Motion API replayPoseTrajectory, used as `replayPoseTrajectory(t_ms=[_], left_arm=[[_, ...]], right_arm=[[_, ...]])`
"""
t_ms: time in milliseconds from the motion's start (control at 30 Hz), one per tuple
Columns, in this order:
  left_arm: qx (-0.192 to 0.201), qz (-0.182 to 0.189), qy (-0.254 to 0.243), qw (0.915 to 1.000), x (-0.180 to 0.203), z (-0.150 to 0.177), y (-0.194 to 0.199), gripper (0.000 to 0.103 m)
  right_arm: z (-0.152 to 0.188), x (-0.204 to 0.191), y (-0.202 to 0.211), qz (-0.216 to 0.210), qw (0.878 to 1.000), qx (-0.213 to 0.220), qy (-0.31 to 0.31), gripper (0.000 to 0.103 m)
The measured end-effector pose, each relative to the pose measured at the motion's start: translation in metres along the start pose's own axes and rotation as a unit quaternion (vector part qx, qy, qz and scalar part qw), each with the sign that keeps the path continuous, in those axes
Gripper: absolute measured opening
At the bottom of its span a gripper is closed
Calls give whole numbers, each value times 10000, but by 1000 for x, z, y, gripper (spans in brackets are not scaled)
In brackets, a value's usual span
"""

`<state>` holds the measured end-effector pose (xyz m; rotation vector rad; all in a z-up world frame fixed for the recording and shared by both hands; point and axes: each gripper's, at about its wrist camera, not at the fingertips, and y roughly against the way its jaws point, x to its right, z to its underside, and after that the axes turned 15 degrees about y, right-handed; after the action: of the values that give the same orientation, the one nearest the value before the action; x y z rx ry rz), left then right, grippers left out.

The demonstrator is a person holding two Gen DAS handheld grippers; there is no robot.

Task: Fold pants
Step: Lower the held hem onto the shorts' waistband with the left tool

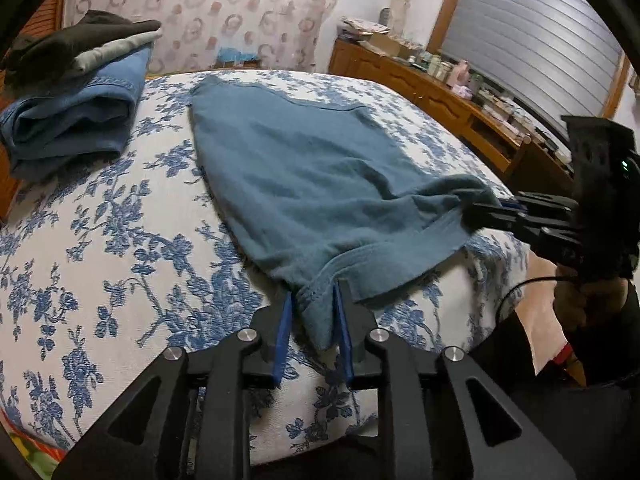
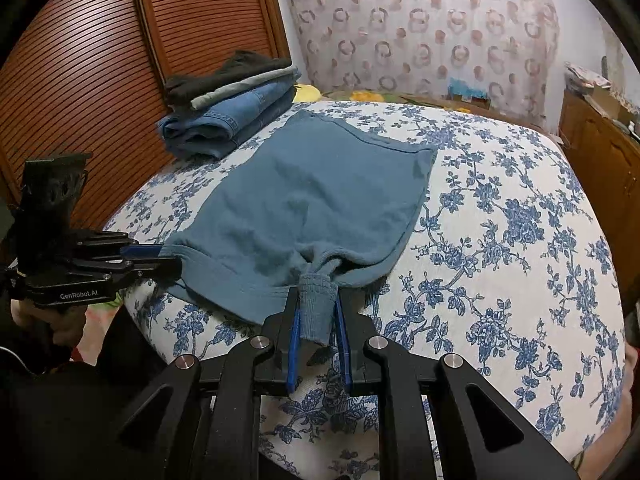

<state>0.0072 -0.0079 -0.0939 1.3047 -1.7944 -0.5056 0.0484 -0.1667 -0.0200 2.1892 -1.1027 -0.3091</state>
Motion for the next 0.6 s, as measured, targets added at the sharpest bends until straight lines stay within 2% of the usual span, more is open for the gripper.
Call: replayPoseTrajectory(t_ms=[100,400,600], left_arm=[[148,103,-56,9998,4,-1,10,14],[813,436,-247,9954,21,-31,64,13],[1013,609,-382,9923,34,-41,87,13]], right_arm=[[-2,0,4,-17,10000,71,49,16],[-22,2,43,98,9980,553,289,16],[-29,3,71,225,9954,842,387,16]])
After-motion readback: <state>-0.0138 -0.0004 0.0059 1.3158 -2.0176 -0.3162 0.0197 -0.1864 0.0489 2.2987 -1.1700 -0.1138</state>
